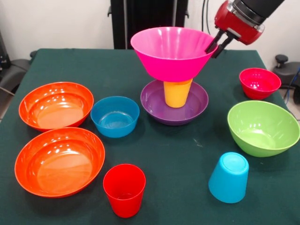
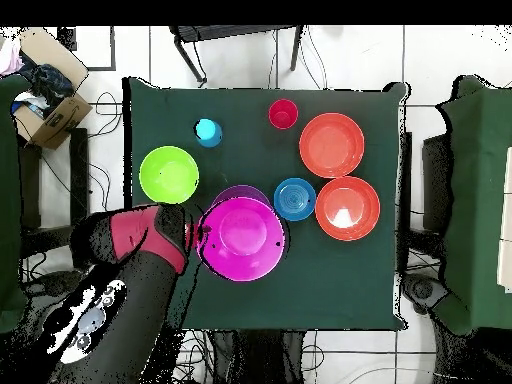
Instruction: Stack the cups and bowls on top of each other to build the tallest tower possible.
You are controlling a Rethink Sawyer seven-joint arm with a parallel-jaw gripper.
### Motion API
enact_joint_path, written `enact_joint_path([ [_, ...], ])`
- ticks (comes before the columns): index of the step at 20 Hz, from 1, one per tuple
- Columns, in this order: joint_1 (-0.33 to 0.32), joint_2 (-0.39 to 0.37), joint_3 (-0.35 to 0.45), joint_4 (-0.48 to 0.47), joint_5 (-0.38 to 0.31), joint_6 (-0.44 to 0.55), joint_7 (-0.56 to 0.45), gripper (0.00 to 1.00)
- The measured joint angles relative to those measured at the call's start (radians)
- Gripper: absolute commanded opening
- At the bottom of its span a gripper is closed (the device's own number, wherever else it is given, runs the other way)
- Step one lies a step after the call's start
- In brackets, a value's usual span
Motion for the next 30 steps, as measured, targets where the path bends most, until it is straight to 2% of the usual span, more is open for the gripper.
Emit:
enact_joint_path([
  [30, 0.015, 0.063, -0.017, -0.011, 0.047, 0.0, 0.0, 0.0],
])
